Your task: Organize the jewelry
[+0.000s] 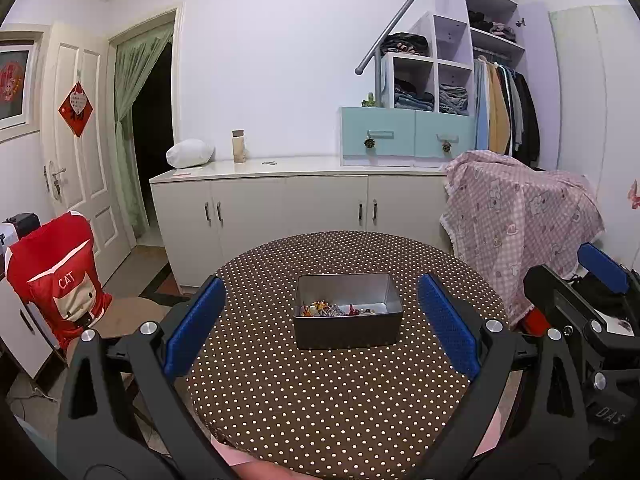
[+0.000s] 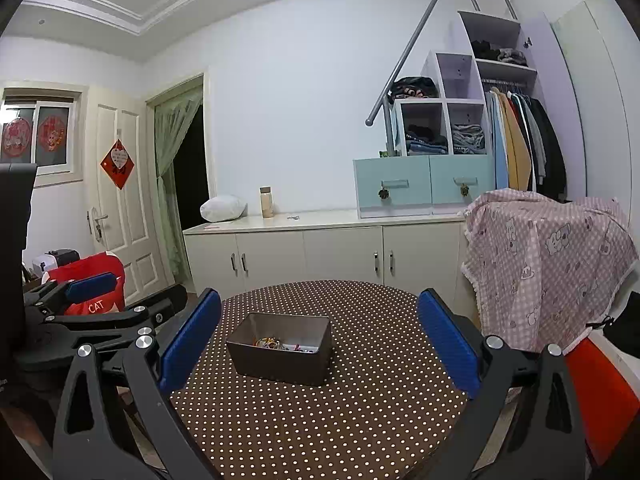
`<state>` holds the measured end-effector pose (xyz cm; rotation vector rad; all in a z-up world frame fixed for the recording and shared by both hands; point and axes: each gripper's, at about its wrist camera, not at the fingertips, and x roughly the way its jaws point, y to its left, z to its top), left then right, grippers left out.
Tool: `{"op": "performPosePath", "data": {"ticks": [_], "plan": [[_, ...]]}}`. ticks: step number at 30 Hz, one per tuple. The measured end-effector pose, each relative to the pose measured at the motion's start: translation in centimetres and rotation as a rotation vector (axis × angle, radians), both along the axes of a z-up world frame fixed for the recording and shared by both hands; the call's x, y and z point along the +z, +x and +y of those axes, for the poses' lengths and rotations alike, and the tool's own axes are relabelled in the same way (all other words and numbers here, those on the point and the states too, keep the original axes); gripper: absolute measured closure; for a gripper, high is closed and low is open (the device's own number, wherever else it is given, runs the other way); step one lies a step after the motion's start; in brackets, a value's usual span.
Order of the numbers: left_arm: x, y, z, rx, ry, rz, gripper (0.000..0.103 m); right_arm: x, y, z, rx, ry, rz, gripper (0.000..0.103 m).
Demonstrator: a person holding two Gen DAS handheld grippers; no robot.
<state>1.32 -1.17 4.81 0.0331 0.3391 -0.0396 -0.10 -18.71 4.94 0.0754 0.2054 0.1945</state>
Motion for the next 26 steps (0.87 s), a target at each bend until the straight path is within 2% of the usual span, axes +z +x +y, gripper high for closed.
{"op": "performPosePath", "data": {"ticks": [26], "plan": [[-0.23, 0.72, -0.15, 0.005, 0.012, 0.016, 0.008, -0.32, 0.08, 0.25, -0.013, 0.006, 0.026, 0.008]]}}
